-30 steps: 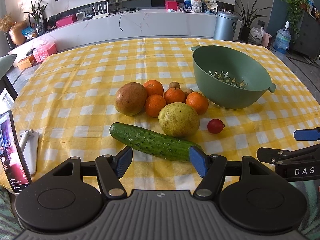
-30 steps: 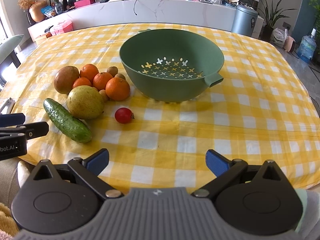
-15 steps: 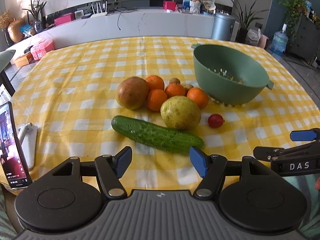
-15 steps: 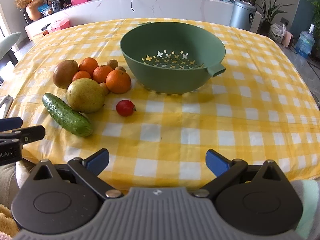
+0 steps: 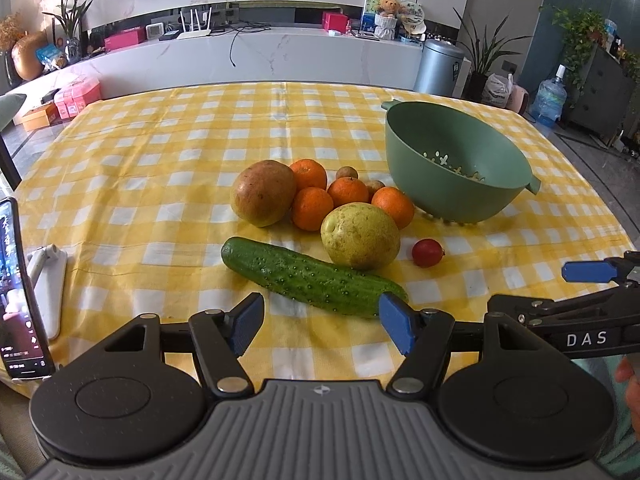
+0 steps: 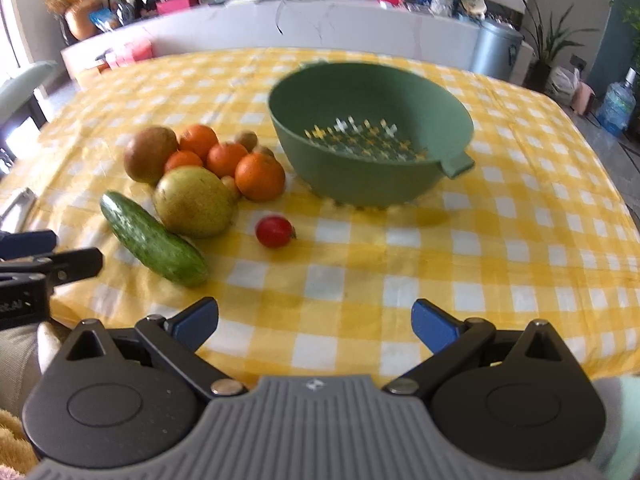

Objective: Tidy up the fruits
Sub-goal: 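Grasp the yellow pear with the right tool while the left tool grasps the brown mango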

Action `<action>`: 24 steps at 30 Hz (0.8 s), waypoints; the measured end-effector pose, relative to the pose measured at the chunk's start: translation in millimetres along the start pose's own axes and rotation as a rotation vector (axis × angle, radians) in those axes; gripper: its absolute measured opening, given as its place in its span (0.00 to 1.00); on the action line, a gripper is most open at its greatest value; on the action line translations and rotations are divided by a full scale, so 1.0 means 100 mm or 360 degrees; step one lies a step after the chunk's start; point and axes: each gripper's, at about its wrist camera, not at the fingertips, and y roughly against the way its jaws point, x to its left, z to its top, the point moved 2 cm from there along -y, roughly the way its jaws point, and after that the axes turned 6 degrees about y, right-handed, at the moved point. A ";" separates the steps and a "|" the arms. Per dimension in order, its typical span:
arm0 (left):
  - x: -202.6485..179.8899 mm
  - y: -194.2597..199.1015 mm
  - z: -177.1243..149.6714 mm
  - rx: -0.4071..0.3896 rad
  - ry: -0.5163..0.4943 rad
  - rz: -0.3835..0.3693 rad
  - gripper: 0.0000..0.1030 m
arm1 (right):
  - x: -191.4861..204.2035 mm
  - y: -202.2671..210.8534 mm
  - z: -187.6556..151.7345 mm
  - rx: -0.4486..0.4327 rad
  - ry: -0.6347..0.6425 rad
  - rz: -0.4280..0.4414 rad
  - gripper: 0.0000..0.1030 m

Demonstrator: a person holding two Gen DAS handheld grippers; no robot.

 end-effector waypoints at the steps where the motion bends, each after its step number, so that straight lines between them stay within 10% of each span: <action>1: 0.01 -0.01 0.02 -0.0001 0.0006 -0.0012 0.75 | -0.01 0.00 0.01 -0.0033 0.0003 0.0011 0.96; 13: 0.19 -0.25 0.25 0.0029 0.0187 -0.0096 0.64 | 0.03 -0.17 0.22 -0.0287 0.0030 0.0262 0.67; 24: 0.41 -0.39 0.41 0.0033 0.0148 0.0031 0.63 | 0.36 -0.55 0.51 -0.0230 0.0049 0.0532 0.66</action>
